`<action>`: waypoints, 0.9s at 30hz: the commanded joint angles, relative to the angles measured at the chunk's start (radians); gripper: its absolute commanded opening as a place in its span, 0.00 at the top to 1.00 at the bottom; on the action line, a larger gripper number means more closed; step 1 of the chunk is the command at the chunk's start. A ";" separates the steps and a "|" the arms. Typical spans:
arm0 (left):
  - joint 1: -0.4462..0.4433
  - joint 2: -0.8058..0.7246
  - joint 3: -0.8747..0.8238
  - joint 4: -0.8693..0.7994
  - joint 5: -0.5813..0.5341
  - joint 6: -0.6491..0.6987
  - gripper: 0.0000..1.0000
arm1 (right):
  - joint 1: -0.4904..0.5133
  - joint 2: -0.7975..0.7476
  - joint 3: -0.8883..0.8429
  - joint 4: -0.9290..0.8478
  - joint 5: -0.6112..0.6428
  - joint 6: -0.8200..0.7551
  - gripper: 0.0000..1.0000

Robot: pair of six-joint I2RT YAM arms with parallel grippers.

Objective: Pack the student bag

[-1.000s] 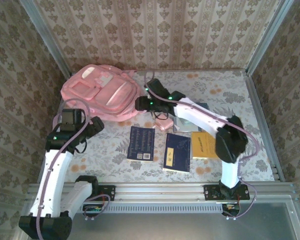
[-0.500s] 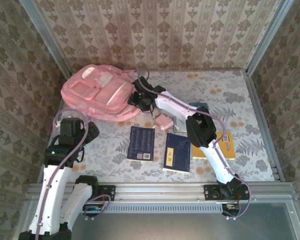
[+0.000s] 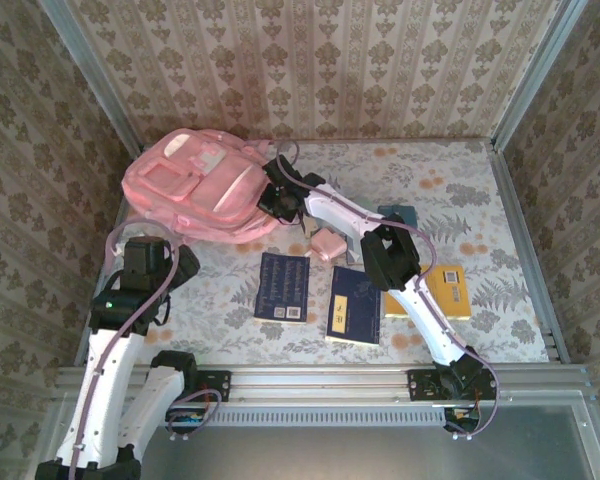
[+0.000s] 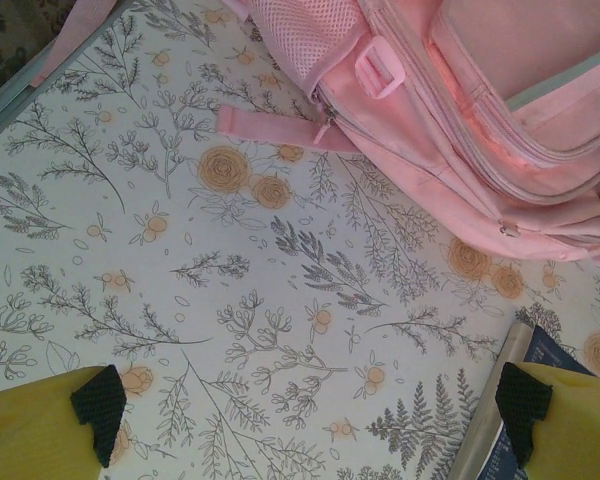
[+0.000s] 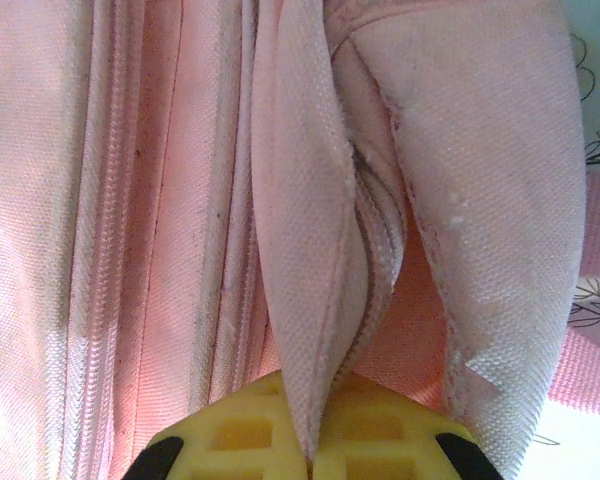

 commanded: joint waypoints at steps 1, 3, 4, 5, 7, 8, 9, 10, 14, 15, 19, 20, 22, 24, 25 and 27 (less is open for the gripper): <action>-0.006 0.004 0.011 -0.013 -0.039 -0.015 0.01 | 0.025 -0.083 0.033 0.005 -0.014 0.016 1.00; -0.006 0.006 0.026 -0.021 -0.055 -0.014 0.01 | 0.030 -0.132 0.030 -0.002 0.007 0.019 1.00; -0.006 0.007 0.034 -0.028 -0.061 -0.015 0.01 | 0.032 -0.164 0.019 -0.002 0.019 0.024 1.00; -0.005 0.009 0.041 -0.030 -0.063 -0.014 0.01 | 0.033 -0.198 0.003 0.005 0.030 0.028 1.00; -0.004 0.009 0.051 -0.038 -0.060 -0.021 0.01 | 0.036 -0.274 -0.049 0.028 0.057 0.038 1.00; -0.004 0.007 0.053 -0.039 -0.052 -0.025 0.01 | 0.037 -0.317 -0.079 0.032 0.076 0.042 1.00; -0.004 0.004 0.058 -0.038 -0.042 -0.028 0.01 | 0.037 -0.353 -0.108 0.032 0.093 0.045 1.00; -0.004 0.000 0.060 -0.038 -0.028 -0.032 0.01 | 0.037 -0.398 -0.144 0.058 0.109 0.048 1.00; -0.004 -0.011 0.077 -0.046 0.020 -0.044 0.01 | 0.030 -0.521 -0.221 0.001 0.146 0.013 1.00; -0.004 -0.011 0.082 -0.055 0.023 -0.048 0.01 | 0.028 -0.541 -0.235 -0.017 0.147 0.000 1.00; -0.002 -0.013 0.101 -0.073 0.059 -0.052 0.02 | 0.003 -0.667 -0.388 -0.016 0.130 -0.007 1.00; -0.002 -0.013 0.100 -0.065 0.084 -0.040 0.03 | -0.006 -0.707 -0.446 0.012 0.116 -0.006 1.00; -0.003 -0.009 0.091 -0.040 0.148 -0.001 0.04 | -0.026 -0.765 -0.526 0.032 0.080 -0.020 1.00; -0.001 -0.007 0.073 0.016 0.262 0.083 0.05 | -0.047 -0.798 -0.552 0.003 0.045 -0.080 1.00; -0.002 -0.005 0.060 0.051 0.328 0.134 0.05 | -0.059 -0.808 -0.552 -0.025 0.025 -0.119 1.00; -0.002 0.003 0.043 0.084 0.397 0.184 0.05 | -0.083 -0.818 -0.555 -0.072 -0.036 -0.190 1.00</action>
